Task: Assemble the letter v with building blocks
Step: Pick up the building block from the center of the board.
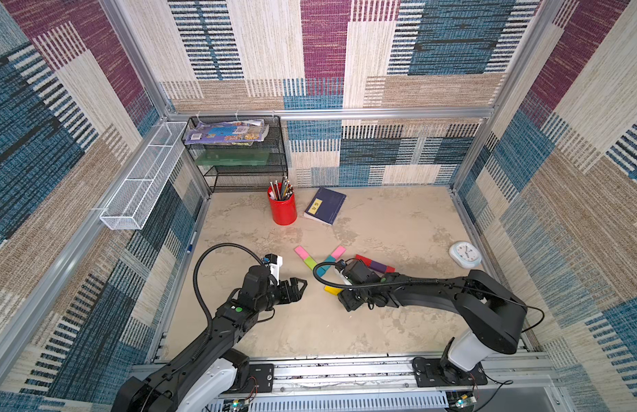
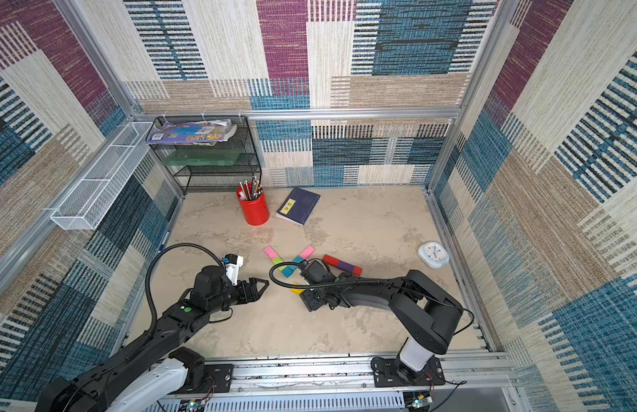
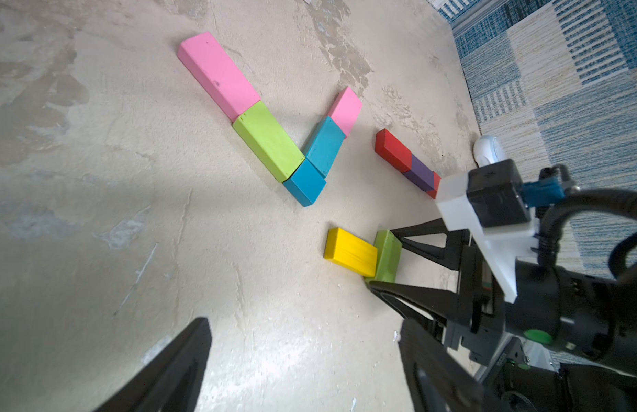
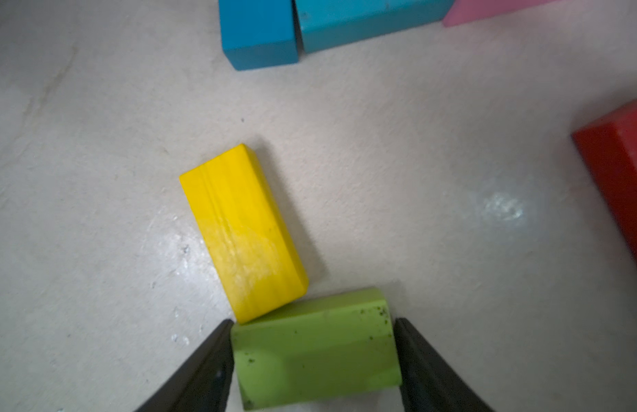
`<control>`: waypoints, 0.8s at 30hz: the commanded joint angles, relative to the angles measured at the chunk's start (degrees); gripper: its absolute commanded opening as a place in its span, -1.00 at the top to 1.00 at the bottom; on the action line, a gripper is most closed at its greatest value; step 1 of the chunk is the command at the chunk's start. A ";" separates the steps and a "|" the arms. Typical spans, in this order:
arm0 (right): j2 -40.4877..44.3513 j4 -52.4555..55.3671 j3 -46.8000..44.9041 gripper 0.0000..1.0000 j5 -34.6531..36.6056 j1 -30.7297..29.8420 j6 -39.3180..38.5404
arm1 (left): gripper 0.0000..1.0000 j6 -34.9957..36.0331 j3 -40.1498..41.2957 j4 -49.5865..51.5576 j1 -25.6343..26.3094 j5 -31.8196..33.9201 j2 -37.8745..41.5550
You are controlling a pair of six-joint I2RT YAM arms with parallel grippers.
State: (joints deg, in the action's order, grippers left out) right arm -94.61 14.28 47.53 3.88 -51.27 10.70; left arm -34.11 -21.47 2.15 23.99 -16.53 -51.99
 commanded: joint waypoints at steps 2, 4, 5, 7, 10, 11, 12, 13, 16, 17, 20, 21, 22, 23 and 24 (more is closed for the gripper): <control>-0.70 4.13 0.42 -0.26 -1.20 -0.15 1.17 | -0.72 -1.23 0.07 -1.74 -0.08 -0.43 -0.19; -0.63 5.50 0.85 -0.21 -1.09 -0.15 1.17 | -0.72 -1.07 -0.15 -1.59 -0.10 -0.43 -0.31; -0.49 6.17 0.98 -0.14 -0.90 -0.15 1.17 | -0.72 -0.92 -0.23 -1.58 -0.10 -0.54 -0.31; -0.10 6.94 1.08 0.05 -1.03 -0.15 1.17 | -0.72 -0.88 -0.24 -1.47 -0.08 -0.52 -0.25; 0.84 8.02 1.31 0.17 -1.25 -0.13 1.08 | -0.71 -0.77 -0.23 -1.72 -0.15 -0.65 -0.56; 1.21 8.71 1.70 0.19 -1.11 -0.15 1.08 | -0.71 -0.67 -0.41 -1.74 -0.12 -0.92 -0.74; 1.72 9.28 1.94 0.21 -0.78 -0.06 1.16 | -0.71 -0.53 -0.60 -1.89 -0.10 -1.32 -0.95; 2.59 10.04 2.42 0.21 -0.40 0.09 1.25 | -0.70 -0.43 -0.79 -1.76 -0.08 -1.92 -1.20; 6.06 11.97 3.43 0.22 0.92 2.01 0.88 | -0.66 0.48 -1.82 -2.15 -0.06 -3.69 -2.31; 7.59 12.74 3.80 0.22 1.34 3.34 0.58 | -0.65 0.83 -2.27 -2.19 0.09 -4.37 -2.86; 11.20 14.97 5.51 0.19 4.49 9.42 -0.36 | -0.63 1.21 -4.02 -3.30 1.17 -5.40 -4.98; 11.73 15.96 6.45 0.19 5.01 12.06 -0.92 | -0.62 1.20 -4.61 -4.11 1.79 -5.73 -5.89; 12.05 17.32 7.79 0.19 5.57 15.17 -1.61 | -0.62 1.35 -5.49 -4.96 2.72 -5.96 -7.26; 12.17 18.25 9.08 0.19 6.44 18.27 -2.32 | -0.62 1.61 -6.73 -5.37 3.81 -5.97 -8.90; 12.05 18.94 10.25 0.19 7.25 20.63 -3.18 | -0.62 1.91 -8.05 -5.64 4.95 -5.95 -10.35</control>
State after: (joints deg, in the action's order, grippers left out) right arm -83.00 29.54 55.77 7.09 -35.05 9.93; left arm -33.19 -27.29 -0.19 27.24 -20.86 -59.90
